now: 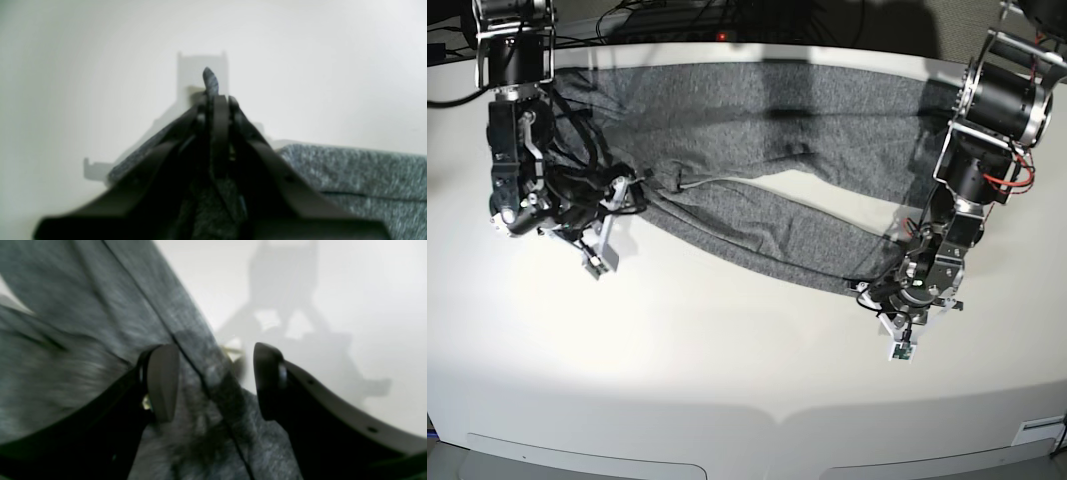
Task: Fold the T-shirt properly
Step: 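Lift the edge with both grippers and fold it over onto the shirt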
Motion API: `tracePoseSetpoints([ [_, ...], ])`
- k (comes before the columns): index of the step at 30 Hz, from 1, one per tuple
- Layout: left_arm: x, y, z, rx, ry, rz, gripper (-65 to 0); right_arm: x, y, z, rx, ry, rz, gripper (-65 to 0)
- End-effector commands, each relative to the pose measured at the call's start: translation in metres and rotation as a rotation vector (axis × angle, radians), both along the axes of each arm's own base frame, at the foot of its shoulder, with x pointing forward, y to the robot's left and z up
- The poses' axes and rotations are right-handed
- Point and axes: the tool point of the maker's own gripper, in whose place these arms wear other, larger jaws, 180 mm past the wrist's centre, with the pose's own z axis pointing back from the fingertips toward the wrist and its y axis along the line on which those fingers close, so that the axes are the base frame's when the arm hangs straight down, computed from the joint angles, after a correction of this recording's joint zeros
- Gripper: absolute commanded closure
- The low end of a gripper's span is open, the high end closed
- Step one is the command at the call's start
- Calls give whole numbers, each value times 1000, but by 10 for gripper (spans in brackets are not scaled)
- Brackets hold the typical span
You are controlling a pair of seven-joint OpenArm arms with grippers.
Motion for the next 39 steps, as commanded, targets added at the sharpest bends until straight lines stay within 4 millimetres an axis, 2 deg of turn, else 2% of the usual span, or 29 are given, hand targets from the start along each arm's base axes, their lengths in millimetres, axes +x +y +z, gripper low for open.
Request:
tracePoseSetpoints([
  [1,11,1,14,0,-26,0,0,13,-4,9,-1,-45,-6,-350],
  [4,11,1,14,0,-26,0,0,8,-8,-1,-2,-15,-19,-339],
  [9,11,1,14,1,-26,0,0,9,-8,0,-4,-13,-20,-120],
  [11,11,1,14,1,-26,1,0,10,-8,0,-5,-15,-19,-5],
  [14,10,3,13,5,-9,3,0,14,-9,4,-6,-26,-19,0],
  [18,8,4,18,51,26,-16,0,29,-11,16,-8,-63,-22,0],
  [22,15,15,41,120,7,-33,0,46,-10,32,-9,-109,-19,0],
  [27,26,41,81,168,-69,-29,0,60,-6,55,-22,-170,1,0],
  [31,23,59,99,186,-61,-13,0,56,-6,63,-60,-165,19,0],
  [35,6,70,102,176,-6,-3,0,54,-1,78,-62,-205,46,0],
  [39,-12,77,104,170,-17,-27,0,38,5,98,-67,-223,99,0],
])
